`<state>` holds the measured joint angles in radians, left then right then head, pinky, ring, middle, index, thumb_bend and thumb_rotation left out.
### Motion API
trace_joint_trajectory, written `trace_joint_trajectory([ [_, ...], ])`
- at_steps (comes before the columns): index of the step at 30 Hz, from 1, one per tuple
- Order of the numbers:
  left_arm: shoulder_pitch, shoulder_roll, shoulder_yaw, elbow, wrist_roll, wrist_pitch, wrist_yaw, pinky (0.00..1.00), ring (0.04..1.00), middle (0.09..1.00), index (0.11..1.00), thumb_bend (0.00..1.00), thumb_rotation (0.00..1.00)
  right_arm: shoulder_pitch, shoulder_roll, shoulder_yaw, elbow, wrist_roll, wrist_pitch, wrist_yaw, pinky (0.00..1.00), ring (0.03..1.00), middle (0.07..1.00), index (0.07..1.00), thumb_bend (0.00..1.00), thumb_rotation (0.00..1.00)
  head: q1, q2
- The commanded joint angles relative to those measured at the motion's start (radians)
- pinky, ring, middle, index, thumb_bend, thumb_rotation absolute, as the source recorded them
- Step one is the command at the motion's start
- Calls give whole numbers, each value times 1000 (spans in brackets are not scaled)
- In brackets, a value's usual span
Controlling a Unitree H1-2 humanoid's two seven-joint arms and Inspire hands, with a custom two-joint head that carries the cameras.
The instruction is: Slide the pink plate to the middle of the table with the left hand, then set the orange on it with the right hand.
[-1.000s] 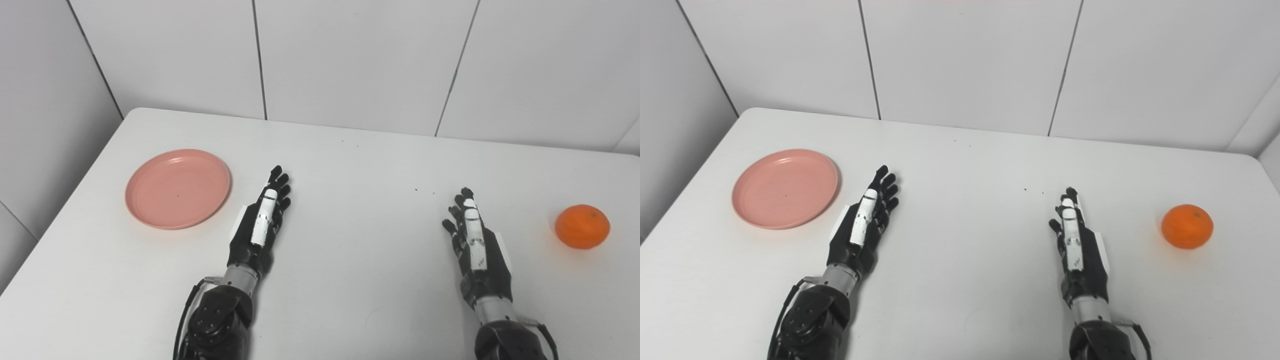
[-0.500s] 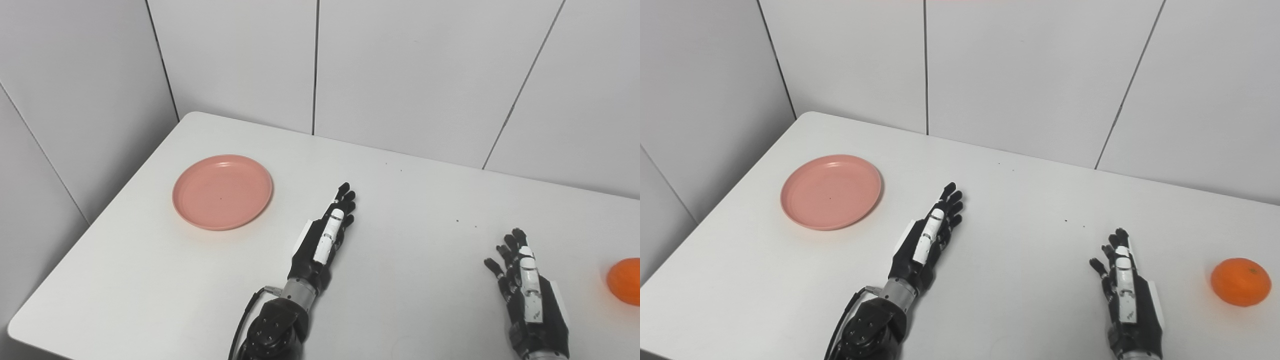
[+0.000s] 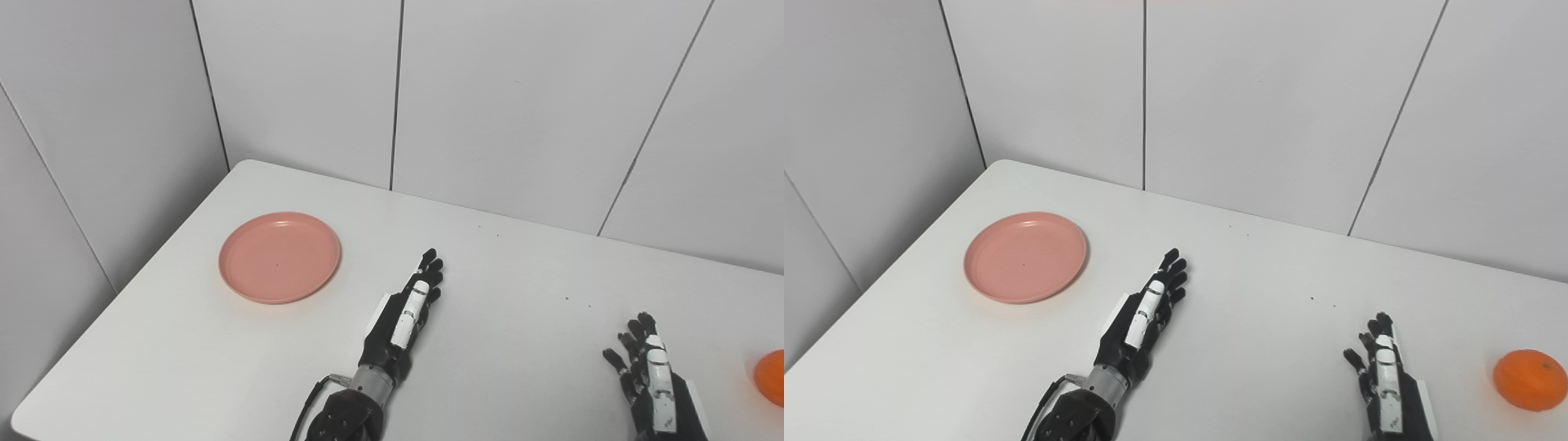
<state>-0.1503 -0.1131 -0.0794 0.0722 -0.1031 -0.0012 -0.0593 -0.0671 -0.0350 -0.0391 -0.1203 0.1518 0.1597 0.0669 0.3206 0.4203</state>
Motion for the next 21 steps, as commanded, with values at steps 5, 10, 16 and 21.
trace_joint_trajectory([
  [5, -31, 7, 0, -4, 20, 7, 2, 1000, 1000, 1000, 1000, 389, 1000, -27, 5, -1, -9, 8, -5, 0, 1000, 1000, 1000, 1000, 167, 1000, 3, -5],
  [10, -48, 16, 2, -10, 29, 5, 0, 1000, 1000, 1000, 1000, 385, 1000, -45, 12, -6, 8, 14, -11, -6, 1000, 1000, 1000, 1000, 160, 1000, 9, -15],
  [16, -57, 29, -3, -64, 43, 29, -2, 1000, 1000, 1000, 1000, 386, 1000, -45, 9, -1, 15, -9, -31, -11, 1000, 1000, 1000, 1000, 148, 1000, 20, -20],
  [21, -71, 37, -2, -117, 51, 77, 2, 1000, 1000, 1000, 1000, 401, 997, -45, 14, -5, 8, -6, -19, -14, 1000, 1000, 1000, 1000, 147, 1000, 22, -21],
])
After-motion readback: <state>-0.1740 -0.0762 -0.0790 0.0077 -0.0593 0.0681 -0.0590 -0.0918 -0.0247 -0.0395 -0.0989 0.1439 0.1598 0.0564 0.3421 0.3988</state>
